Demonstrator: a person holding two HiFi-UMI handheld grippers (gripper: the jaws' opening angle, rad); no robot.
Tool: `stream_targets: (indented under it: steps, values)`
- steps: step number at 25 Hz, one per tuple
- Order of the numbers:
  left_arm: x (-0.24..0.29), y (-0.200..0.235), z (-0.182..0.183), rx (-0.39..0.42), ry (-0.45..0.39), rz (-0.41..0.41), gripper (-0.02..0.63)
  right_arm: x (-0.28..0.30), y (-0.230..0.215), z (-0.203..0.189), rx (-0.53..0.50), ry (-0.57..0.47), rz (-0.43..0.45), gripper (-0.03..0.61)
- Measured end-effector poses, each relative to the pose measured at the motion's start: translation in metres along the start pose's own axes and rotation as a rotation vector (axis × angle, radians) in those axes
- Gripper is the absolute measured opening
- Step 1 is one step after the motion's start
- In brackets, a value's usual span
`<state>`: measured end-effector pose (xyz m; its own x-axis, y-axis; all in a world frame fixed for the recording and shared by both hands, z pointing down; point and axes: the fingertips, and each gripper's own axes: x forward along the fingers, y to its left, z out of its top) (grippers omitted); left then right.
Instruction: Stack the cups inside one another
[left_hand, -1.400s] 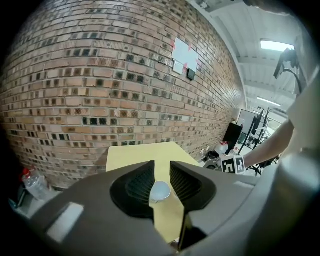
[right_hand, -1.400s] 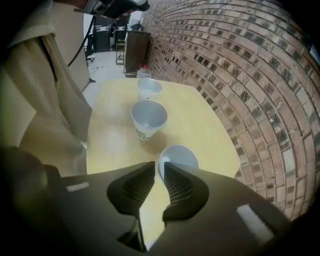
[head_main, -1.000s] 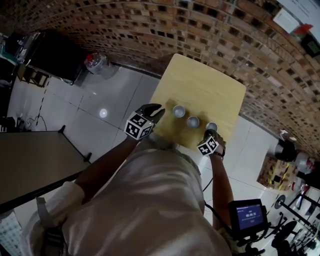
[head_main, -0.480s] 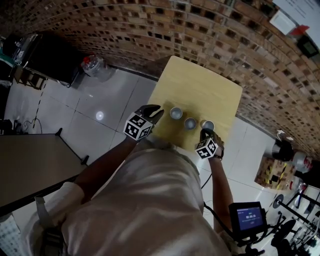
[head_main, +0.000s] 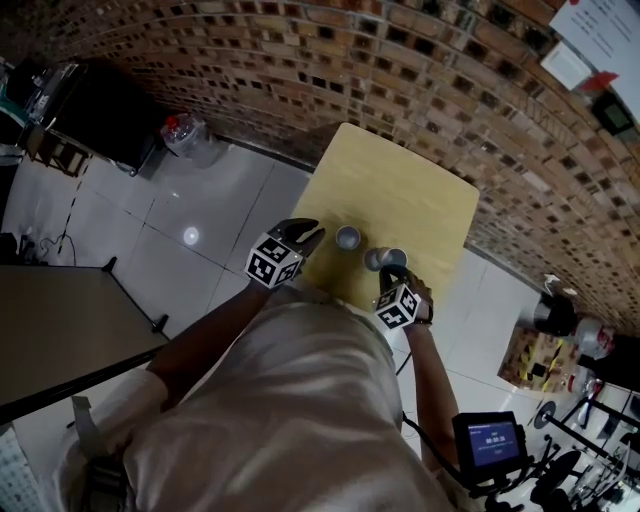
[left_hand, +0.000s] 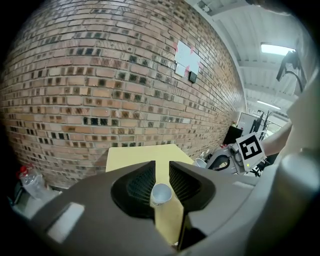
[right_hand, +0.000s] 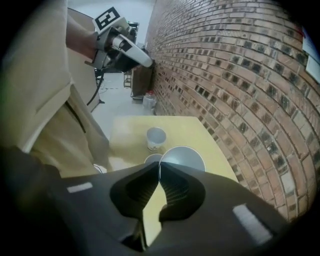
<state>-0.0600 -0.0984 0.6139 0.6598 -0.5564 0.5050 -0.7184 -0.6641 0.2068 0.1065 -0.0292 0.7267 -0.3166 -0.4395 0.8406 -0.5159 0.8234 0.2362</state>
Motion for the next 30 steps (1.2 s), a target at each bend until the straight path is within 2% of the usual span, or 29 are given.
stream_targets:
  steps: [11, 30]
  values:
    - [-0.008, 0.012, -0.002, -0.02, 0.001, 0.017, 0.104, 0.026, 0.02, 0.001, -0.024, 0.057, 0.084, 0.014]
    - [-0.003, 0.028, 0.002, -0.017, 0.018, -0.011, 0.104, 0.056, 0.031, -0.007, -0.03, 0.148, 0.134, 0.014]
